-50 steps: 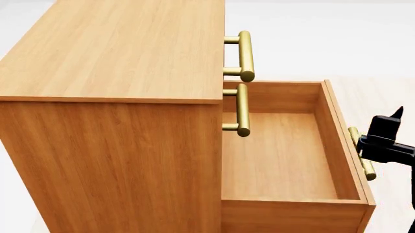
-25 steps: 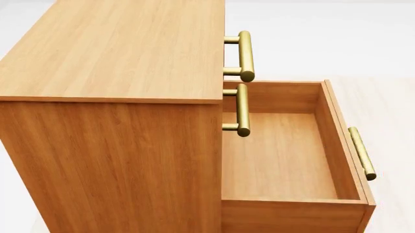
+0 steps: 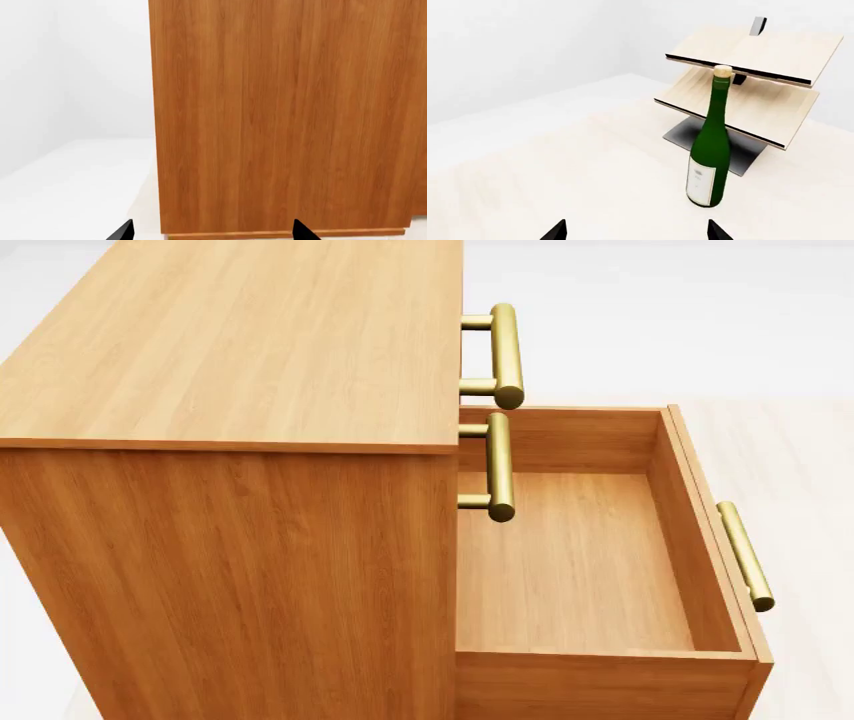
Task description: Put the bowl in the bottom drawer of the cabinet and close it.
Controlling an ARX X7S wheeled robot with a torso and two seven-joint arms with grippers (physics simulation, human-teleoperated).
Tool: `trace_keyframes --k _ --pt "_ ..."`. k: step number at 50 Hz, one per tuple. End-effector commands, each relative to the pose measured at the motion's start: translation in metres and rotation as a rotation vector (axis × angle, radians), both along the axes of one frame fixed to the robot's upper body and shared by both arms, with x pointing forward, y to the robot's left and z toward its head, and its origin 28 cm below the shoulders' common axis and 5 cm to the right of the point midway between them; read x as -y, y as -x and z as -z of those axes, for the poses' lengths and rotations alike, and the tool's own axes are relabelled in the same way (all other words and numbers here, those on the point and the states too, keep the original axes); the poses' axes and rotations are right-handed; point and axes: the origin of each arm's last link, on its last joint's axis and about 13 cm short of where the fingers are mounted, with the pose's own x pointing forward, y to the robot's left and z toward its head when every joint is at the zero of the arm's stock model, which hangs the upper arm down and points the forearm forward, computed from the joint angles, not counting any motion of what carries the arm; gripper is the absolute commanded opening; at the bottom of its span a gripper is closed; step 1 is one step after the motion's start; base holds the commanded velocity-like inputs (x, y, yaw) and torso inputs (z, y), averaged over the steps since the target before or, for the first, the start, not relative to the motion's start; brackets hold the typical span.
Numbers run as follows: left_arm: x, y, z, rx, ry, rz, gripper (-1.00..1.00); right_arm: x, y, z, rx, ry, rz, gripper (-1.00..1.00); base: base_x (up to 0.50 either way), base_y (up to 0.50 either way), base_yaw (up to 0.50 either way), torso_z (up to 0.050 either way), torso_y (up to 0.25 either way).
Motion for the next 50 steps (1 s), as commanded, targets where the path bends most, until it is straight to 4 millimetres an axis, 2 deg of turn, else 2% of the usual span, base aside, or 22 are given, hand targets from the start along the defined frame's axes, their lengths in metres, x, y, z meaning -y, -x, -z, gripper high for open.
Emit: trace_keyframes --k 1,11,26,30,50 --pt "-0.001 0.002 0.003 0.000 0.000 0.000 1.00 0.007 0.001 0.011 -0.061 -0.096 0.029 1.00 0.00 0.00 0.00 0.000 0.000" --pt "-0.002 0.002 0.002 0.000 -0.002 -0.001 1.00 0.011 0.003 0.020 -0.080 -0.171 0.041 1.00 0.00 0.00 0.00 0.000 0.000" --pt "-0.003 0.000 0.000 -0.001 -0.003 -0.002 1.00 0.024 0.005 0.042 -0.154 -0.238 0.202 1.00 0.00 0.00 0.00 0.000 0.000" --pt "-0.003 0.000 0.000 -0.001 -0.003 -0.002 1.00 0.028 0.006 0.047 -0.165 -0.230 0.274 1.00 0.00 0.00 0.00 0.000 0.000" --pt "-0.003 0.000 0.000 0.000 -0.004 -0.003 1.00 0.037 0.011 0.061 -0.218 -0.159 0.399 1.00 0.00 0.00 0.00 0.000 0.000"
